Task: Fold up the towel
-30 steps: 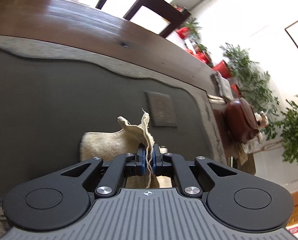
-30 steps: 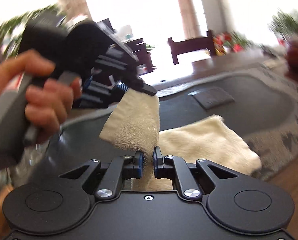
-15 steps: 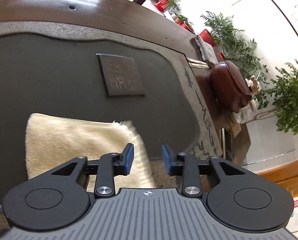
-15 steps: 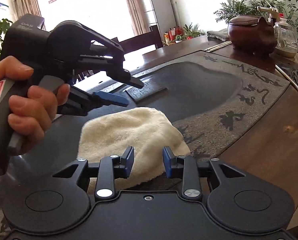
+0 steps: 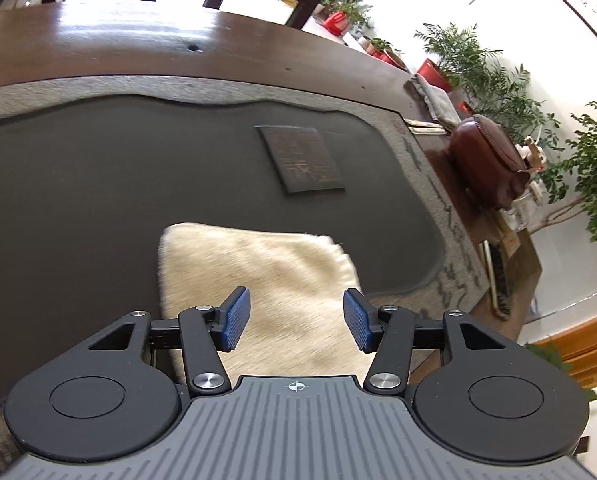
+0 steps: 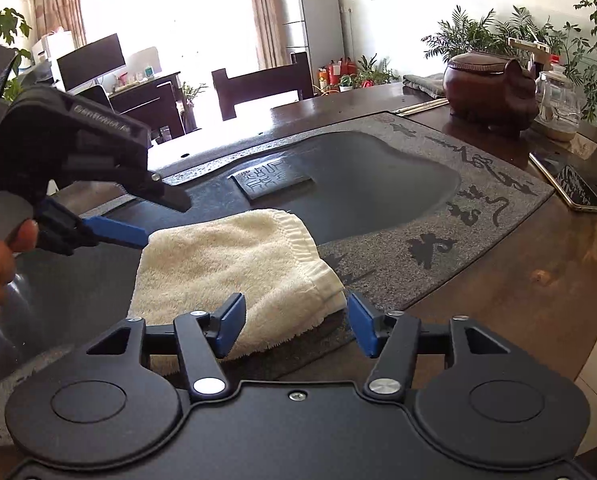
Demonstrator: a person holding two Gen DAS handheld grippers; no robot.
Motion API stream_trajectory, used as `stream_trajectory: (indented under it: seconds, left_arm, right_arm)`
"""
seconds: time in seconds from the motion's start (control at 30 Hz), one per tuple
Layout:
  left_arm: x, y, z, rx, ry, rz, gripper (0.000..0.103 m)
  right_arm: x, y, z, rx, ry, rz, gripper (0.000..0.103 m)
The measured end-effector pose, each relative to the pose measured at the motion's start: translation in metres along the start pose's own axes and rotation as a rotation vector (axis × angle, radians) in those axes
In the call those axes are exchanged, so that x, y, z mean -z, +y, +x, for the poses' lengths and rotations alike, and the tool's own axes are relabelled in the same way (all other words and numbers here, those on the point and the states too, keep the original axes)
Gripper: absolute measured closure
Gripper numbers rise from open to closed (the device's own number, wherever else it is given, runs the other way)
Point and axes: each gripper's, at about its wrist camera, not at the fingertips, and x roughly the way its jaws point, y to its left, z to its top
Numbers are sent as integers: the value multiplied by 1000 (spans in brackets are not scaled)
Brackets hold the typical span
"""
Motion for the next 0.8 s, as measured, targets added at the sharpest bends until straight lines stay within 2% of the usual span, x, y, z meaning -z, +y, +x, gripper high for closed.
stream_trajectory:
  seconds: [0.23, 0.37, 0.63, 0.8]
  left_arm:
    - [23, 16, -26, -45, 4, 22, 49]
    - [38, 23, -36, -86, 1, 50, 48]
    - [63, 39, -52, -165, 5, 84, 48]
    - [78, 44, -63, -196, -2, 111, 48]
  right_arm:
    - [0, 5, -13, 1, 12, -19, 32]
    - [2, 11, -19, -4, 15, -32, 22]
    - [3, 21, -31, -7, 12, -69, 15]
    - [5, 24, -37, 1, 13, -78, 1]
